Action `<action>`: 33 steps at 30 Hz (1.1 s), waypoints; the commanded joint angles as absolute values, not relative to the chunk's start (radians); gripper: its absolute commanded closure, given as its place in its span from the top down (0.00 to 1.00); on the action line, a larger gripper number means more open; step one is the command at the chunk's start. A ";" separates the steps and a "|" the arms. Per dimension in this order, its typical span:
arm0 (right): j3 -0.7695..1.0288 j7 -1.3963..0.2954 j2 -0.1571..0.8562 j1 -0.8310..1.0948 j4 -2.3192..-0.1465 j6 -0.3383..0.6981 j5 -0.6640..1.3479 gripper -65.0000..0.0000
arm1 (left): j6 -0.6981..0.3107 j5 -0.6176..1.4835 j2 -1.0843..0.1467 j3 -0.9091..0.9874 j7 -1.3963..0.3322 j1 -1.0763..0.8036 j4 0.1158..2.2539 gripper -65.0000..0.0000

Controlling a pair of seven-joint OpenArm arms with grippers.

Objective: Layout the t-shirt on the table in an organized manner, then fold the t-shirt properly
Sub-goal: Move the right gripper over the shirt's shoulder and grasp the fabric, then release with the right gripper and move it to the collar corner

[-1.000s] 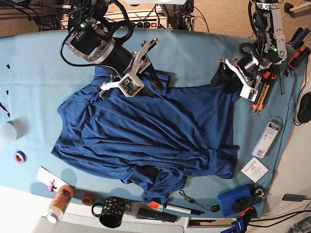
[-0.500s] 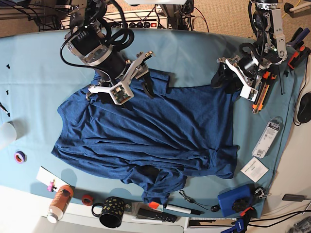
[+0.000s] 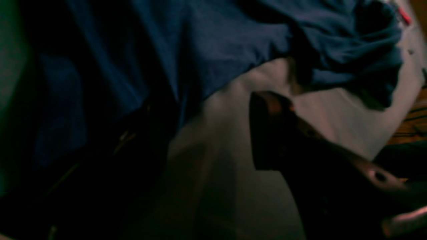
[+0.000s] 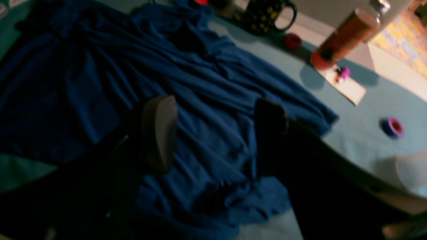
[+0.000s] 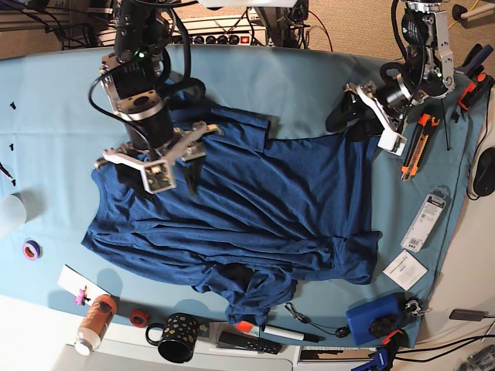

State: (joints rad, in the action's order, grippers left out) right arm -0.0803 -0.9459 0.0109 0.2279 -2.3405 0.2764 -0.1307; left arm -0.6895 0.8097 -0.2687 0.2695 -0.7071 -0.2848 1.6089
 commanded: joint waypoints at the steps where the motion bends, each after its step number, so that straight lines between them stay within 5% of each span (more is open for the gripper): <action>1: -0.038 -0.934 0.012 0.220 -2.356 0.265 -0.138 0.55 | -0.698 0.834 -0.275 0.271 -0.711 -0.285 1.620 0.56; 14: 0.445 -1.064 0.121 0.219 -2.176 0.453 0.250 0.55 | -0.698 0.748 -0.274 0.031 -0.704 -0.242 1.620 0.56; 33: 0.496 -1.045 0.177 0.218 -1.920 0.544 0.360 0.55 | -0.673 0.628 -0.119 -0.083 -0.679 -0.133 1.619 0.56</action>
